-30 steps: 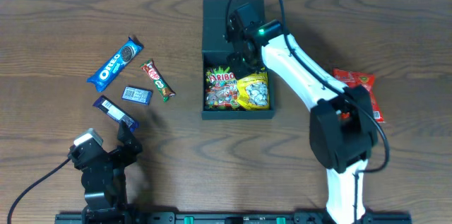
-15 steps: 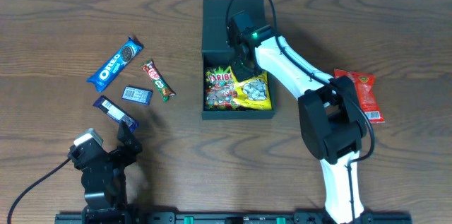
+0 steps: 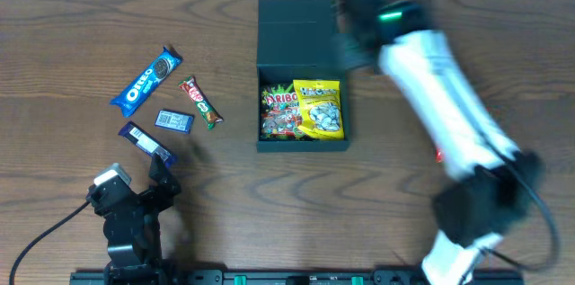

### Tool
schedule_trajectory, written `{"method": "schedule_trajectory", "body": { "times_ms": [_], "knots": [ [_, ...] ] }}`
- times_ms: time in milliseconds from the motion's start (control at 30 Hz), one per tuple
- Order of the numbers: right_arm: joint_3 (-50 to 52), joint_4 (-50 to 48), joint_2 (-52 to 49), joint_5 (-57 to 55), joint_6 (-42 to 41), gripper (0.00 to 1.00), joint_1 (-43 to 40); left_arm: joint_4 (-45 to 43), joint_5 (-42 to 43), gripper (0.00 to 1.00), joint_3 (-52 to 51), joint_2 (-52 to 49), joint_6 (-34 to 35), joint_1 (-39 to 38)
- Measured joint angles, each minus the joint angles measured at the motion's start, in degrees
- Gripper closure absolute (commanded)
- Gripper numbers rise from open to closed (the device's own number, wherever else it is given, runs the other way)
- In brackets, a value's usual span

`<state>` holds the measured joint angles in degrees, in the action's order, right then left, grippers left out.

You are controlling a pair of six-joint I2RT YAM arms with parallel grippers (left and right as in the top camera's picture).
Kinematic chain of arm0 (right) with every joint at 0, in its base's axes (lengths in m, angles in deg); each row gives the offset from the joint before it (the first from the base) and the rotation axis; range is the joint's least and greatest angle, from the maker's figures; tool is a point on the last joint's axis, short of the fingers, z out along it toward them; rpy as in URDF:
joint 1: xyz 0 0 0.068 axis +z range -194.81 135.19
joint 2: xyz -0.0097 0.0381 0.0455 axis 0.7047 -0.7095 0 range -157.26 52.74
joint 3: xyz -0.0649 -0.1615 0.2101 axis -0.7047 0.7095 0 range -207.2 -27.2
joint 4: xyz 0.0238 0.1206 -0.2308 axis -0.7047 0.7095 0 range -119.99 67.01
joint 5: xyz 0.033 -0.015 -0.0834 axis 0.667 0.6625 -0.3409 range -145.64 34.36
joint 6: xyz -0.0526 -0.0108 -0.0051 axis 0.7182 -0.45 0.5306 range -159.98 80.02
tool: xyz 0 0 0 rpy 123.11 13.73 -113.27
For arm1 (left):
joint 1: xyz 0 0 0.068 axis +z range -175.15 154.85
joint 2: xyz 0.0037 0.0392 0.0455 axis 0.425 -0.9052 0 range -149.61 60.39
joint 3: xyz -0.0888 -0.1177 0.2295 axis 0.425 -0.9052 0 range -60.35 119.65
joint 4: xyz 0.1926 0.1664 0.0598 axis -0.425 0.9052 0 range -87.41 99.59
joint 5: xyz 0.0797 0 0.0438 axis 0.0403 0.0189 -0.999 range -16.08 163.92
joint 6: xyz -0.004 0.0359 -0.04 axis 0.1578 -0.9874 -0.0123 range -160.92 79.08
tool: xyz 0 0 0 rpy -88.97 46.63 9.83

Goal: Pack container
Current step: 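Move right gripper to the red snack bag and grasp it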

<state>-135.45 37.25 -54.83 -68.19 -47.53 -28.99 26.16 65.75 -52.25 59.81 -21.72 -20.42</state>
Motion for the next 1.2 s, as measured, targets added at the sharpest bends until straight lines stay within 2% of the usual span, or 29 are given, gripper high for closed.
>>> {"method": "schedule_trajectory", "body": {
  "times_ms": [133,300,367,433,500,633,833,1033,1133,1200],
  "knots": [
    [-0.09,7.32,1.99,0.59,2.10,0.98,-18.67,0.00,0.00,0.05,0.00,0.00,0.00,0.00],
    [6.58,5.07,1.44,8.92,7.28,0.99,-34.51,0.02,0.02,0.05,0.00,0.00,0.00,0.00],
    [10.56,3.30,1.42,13.38,9.68,0.86,-39.71,0.02,0.00,0.05,0.00,0.00,0.00,0.00],
    [15.34,0.83,1.36,17.90,12.35,0.67,-44.28,0.02,0.00,0.05,0.00,0.00,0.00,0.00],
    [19.41,-1.33,1.16,20.44,13.44,0.43,-47.23,0.00,0.00,0.05,0.00,0.00,0.00,0.00],
    [27.06,-9.44,1.09,23.41,16.00,0.23,-49.68,0.00,0.00,0.05,0.00,0.00,0.00,0.00],
    [37.13,-22.64,1.07,27.63,19.74,0.21,-49.83,0.02,0.00,0.05,0.00,0.00,0.00,0.00],
    [40.17,-26.99,-1.84,34.84,22.27,0.25,-50.10,0.02,0.00,0.05,0.00,0.00,0.00,0.00],
    [39.93,-27.50,-3.78,38.23,23.21,0.30,-50.82,0.00,0.02,0.05,0.00,0.00,0.00,0.00],
    [39.82,-27.50,-4.61,40.68,23.65,0.39,-51.30,0.02,0.02,0.05,0.00,0.00,0.00,0.00]
  ]
}}
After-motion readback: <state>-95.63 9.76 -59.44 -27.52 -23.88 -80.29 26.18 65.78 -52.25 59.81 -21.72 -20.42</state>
